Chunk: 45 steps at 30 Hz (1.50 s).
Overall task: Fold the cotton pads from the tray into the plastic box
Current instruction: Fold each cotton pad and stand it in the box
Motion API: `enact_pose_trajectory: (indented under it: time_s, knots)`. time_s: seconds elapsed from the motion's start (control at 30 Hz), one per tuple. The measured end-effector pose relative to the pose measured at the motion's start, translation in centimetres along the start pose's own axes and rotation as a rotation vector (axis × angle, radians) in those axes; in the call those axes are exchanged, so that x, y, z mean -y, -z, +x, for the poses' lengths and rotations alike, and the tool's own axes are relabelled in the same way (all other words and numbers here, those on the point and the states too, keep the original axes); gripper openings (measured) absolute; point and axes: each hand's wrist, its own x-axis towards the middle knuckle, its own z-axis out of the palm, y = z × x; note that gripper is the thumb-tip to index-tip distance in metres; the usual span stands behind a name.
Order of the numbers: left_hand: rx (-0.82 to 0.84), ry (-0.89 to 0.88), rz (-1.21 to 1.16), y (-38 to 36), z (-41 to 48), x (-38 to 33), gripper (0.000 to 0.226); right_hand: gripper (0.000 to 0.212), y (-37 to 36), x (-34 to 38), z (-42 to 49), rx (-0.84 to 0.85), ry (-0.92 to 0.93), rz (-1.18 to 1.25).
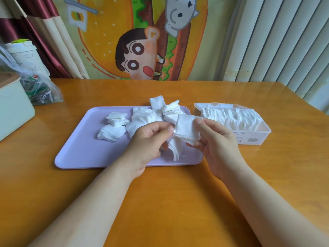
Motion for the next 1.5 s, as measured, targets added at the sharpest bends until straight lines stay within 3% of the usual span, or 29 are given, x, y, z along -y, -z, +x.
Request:
enact_pose_trajectory:
  time_s: [0.47, 0.6, 0.77, 0.9, 1.07, 1.27, 1.5]
  knots:
    - [0.068, -0.014, 0.083, 0.2, 0.1, 0.3, 0.012, 0.011, -0.1, -0.4, 0.1, 0.017, -0.015, 0.034]
    - [0.085, 0.012, 0.007, 0.1, 0.0, -0.1, 0.037, 0.029, -0.3, -0.5, 0.0, -0.001, 0.004, -0.001]
    - [0.099, -0.016, 0.077, 0.0, -0.2, 0.0, 0.012, 0.029, -0.2, -0.5, -0.1, -0.01, -0.01, -0.003]
    - [0.131, -0.016, 0.06, 0.0, -0.3, -0.1, 0.011, 0.011, -0.2, -0.3, -0.2, -0.009, -0.029, 0.021]
    - [0.102, 0.003, 0.098, 0.1, -0.2, 0.1, 0.013, 0.003, -0.3, 0.5, -0.2, -0.01, -0.034, 0.04]
    - [-0.053, 0.027, 0.067, -0.1, 0.1, 0.2, 0.014, 0.006, 0.7, 1.4, 0.5, -0.058, 0.049, -0.042]
    - [0.027, -0.006, 0.076, -0.1, 0.1, 0.3, 0.014, 0.019, 0.0, 0.9, -0.2, 0.034, 0.003, -0.094]
